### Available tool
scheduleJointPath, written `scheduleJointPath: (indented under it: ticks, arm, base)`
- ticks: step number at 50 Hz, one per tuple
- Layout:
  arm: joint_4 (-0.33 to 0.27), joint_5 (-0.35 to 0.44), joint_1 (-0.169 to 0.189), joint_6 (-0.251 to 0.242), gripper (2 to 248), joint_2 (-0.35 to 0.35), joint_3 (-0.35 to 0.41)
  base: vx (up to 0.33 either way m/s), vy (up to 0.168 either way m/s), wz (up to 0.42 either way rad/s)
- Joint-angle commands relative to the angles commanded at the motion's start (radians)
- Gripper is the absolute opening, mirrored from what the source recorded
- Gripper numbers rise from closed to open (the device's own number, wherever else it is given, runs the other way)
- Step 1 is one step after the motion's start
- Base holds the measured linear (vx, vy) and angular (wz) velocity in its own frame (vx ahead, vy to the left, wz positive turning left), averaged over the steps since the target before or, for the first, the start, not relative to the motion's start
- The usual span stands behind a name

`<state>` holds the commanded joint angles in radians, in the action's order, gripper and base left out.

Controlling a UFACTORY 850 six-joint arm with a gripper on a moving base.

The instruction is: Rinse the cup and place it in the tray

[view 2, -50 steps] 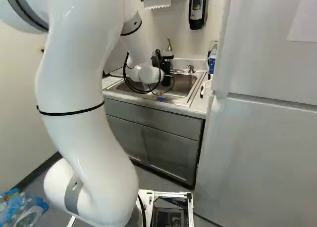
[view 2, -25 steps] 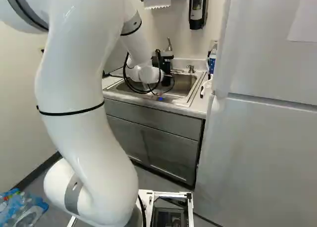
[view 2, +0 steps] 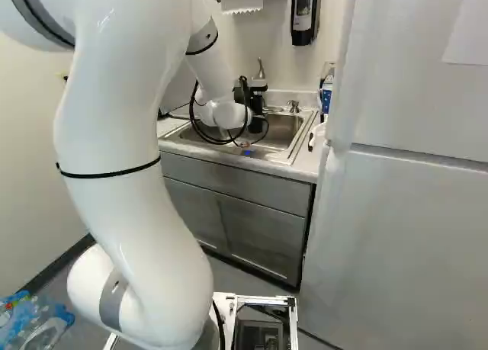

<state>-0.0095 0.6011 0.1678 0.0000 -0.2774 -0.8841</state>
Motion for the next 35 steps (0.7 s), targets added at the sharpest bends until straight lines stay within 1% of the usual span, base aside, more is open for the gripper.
scheduleJointPath:
  ticks: [35]
  arm:
    - [0.0,0.0,0.0,0.0,124,0.0,0.0]
  base:
    - [0.0,0.0,0.0]
